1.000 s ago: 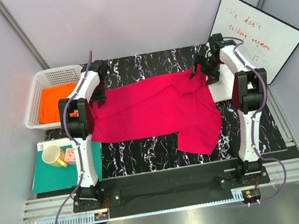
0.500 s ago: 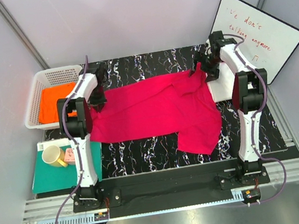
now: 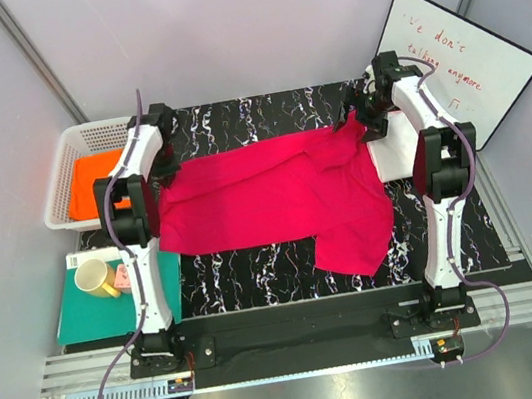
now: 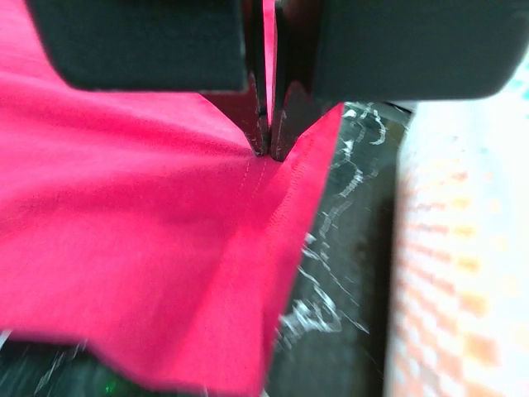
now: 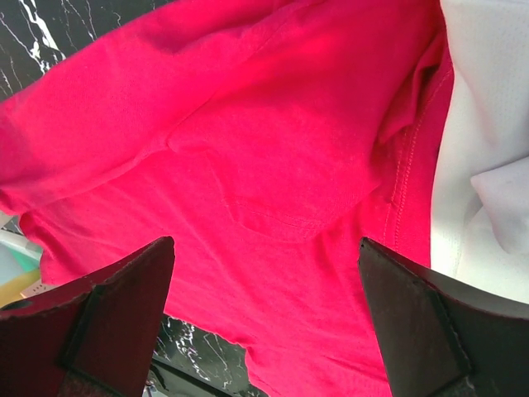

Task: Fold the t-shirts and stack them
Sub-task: Fold the flattened tshirt in 1/3 of the way

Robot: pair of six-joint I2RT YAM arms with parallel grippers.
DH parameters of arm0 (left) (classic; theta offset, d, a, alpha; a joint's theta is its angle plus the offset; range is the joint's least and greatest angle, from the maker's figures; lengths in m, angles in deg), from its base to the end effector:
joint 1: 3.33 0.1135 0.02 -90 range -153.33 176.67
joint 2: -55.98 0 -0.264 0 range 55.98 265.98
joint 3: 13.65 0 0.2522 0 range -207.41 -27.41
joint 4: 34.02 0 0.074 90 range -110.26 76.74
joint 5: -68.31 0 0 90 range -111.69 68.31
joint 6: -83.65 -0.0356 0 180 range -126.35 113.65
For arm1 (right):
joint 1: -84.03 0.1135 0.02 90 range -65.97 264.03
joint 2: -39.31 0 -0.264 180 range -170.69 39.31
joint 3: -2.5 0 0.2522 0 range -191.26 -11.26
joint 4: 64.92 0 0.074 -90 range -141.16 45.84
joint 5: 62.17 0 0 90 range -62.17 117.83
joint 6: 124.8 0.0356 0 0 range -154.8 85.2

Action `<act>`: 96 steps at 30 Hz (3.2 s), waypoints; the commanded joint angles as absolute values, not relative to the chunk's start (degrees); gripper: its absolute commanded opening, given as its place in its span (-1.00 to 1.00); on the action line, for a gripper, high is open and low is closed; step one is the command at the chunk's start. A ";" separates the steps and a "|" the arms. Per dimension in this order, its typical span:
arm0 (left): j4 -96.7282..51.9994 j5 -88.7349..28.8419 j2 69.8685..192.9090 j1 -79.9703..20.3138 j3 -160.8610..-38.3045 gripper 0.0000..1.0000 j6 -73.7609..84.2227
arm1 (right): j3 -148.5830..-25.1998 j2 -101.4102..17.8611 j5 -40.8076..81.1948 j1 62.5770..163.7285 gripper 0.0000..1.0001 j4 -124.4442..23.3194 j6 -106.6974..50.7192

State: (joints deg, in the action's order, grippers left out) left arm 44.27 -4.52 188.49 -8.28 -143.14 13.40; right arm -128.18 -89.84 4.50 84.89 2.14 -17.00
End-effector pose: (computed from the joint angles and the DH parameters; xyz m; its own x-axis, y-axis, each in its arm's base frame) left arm 0.4657 -0.0298 0.1880 -0.9397 -0.2427 -0.2408 -0.2970 0.9283 0.2236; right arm 0.4827 0.0213 0.2279 -0.9209 0.2669 -0.2842 0.1089 0.8760 0.4698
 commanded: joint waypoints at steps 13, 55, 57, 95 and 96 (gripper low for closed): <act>46.89 0.46 194.76 -5.44 -157.23 -1.00 11.76 | -127.89 -89.01 2.61 85.43 0.99 3.16 -17.23; 46.10 -8.56 189.75 -4.30 -155.47 0.98 5.26 | -127.36 -93.32 5.16 88.51 -0.63 -0.01 -13.80; 45.66 -18.66 190.80 -4.30 -155.03 0.98 3.77 | -127.45 -93.06 5.16 88.42 -0.62 -0.01 -13.71; 39.94 -28.46 186.58 -16.68 -147.38 0.98 2.79 | -147.65 -98.67 19.55 92.20 -1.00 12.65 -21.45; 40.03 -28.19 187.02 -17.21 -147.38 0.98 3.05 | -149.66 -99.81 20.88 92.72 -1.00 13.17 -21.71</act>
State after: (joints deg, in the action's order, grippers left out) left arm 40.49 -31.42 186.11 -15.93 -147.16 3.93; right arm -143.61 -95.23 14.93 90.24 10.18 -20.15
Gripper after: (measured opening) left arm 0.987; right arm 0.010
